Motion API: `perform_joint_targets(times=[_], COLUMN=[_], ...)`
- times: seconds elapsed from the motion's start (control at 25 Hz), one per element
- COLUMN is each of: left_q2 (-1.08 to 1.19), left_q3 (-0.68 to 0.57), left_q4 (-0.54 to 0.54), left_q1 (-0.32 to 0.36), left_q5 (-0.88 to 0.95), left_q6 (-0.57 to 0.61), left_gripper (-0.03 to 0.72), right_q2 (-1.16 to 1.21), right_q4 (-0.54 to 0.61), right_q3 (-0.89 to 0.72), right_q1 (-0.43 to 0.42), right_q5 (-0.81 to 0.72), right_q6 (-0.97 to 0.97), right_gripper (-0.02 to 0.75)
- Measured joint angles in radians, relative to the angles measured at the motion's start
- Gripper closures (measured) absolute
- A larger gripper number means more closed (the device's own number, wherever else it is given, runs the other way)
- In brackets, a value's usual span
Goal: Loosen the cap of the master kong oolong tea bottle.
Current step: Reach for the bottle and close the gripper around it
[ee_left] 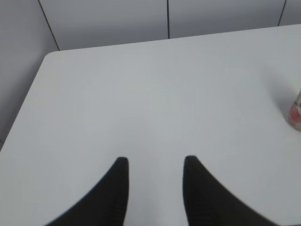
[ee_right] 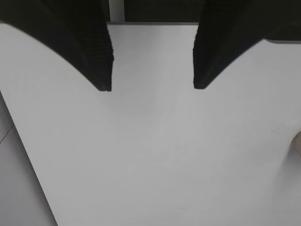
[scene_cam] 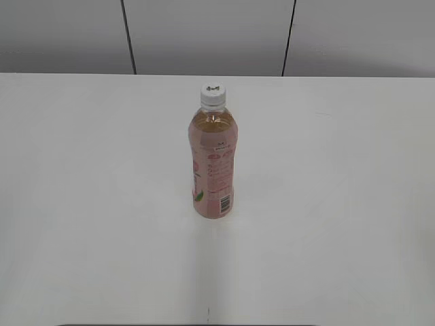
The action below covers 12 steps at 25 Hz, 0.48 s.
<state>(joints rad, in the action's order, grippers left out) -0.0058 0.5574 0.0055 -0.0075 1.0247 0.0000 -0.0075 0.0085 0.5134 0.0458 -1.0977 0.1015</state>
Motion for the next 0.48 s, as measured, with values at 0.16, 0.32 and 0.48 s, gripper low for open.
perform_joint_targets(times=[0.16,0.32,0.48], left_q2=[0.000,0.000,0.000], left_q3=[0.000,0.000,0.000], left_q4=[0.000,0.000,0.000], left_q1=[0.000,0.000,0.000], left_q5=[0.000,0.000,0.000], left_q6=[0.000,0.000,0.000], left_gripper=[0.446,0.446,0.446], right_q2=[0.000,0.000,0.000], right_q4=[0.000,0.000,0.000], right_q3=[0.000,0.000,0.000], right_q1=[0.000,0.000,0.000], right_q5=[0.000,0.000,0.000], right_q6=[0.000,0.000,0.000], right_gripper=[0.321,0.321,0.321])
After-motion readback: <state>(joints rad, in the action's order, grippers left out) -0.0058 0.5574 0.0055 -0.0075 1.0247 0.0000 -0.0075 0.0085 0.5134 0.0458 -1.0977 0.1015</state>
